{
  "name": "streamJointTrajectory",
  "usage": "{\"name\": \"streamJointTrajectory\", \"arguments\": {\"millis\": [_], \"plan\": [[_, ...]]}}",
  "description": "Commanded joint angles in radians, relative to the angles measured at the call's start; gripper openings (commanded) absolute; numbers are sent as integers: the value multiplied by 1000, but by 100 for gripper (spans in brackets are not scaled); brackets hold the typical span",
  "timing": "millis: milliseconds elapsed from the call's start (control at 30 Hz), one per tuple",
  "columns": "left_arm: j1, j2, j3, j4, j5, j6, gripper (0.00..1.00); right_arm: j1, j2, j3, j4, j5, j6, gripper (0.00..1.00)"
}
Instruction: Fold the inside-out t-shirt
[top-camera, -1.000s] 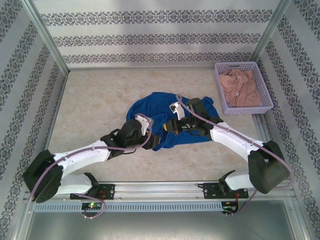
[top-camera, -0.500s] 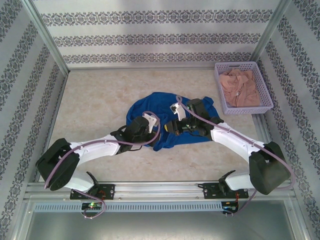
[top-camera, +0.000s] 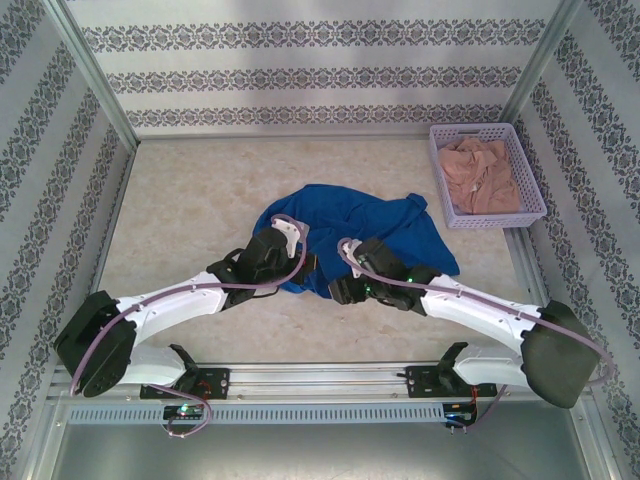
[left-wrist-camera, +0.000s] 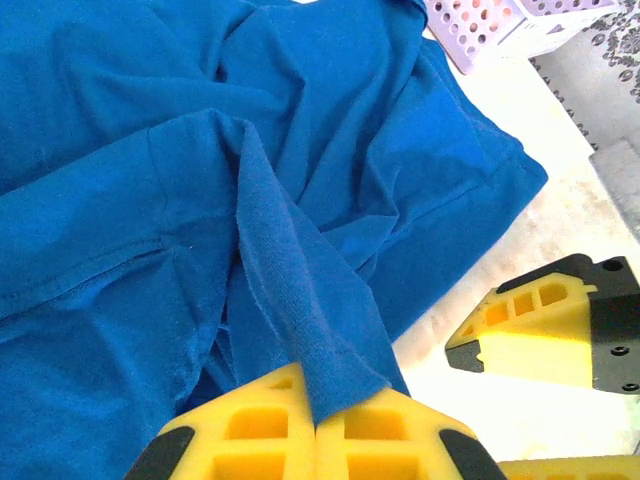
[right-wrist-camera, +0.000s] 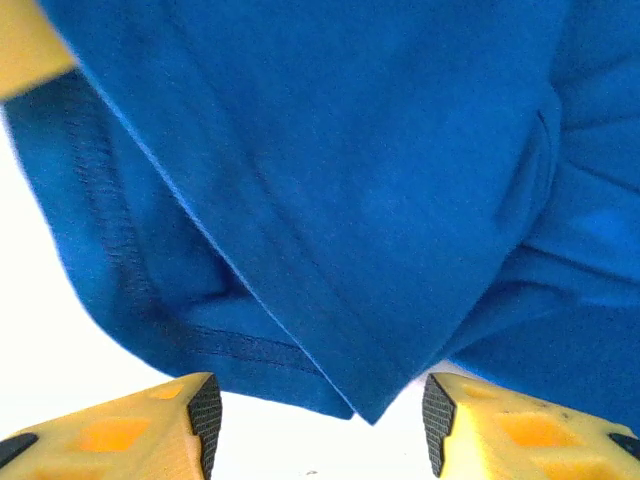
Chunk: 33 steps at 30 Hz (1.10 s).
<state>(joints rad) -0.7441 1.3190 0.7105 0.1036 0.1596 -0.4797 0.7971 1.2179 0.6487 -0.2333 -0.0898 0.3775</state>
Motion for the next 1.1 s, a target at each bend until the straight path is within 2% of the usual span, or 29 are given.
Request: {"name": "streamJointTrajectory", "arguments": {"millis": [0, 233, 500, 667, 767, 900, 967, 1067], "plan": [[8, -28, -6, -43, -10, -15, 0, 9, -2, -39, 77, 56, 69, 58], [8, -69, -15, -64, -37, -6, 0, -29, 28, -93, 118, -33, 93, 57], [8, -75, -7, -75, -37, -5, 0, -75, 110, -122, 235, -171, 125, 48], [8, -82, -7, -82, -40, -2, 0, -94, 132, -127, 283, -207, 125, 44], [8, -90, -11, -85, -47, -2, 0, -107, 155, -126, 318, -232, 122, 34], [8, -110, -14, -97, -70, -5, 0, -118, 162, -120, 316, -255, 113, 8], [8, -134, -13, -122, -110, -8, 0, -121, 138, -109, 255, -233, 93, 0], [9, -196, -10, -203, -232, -21, 0, -121, 53, -78, 81, -129, 58, 0]]}}
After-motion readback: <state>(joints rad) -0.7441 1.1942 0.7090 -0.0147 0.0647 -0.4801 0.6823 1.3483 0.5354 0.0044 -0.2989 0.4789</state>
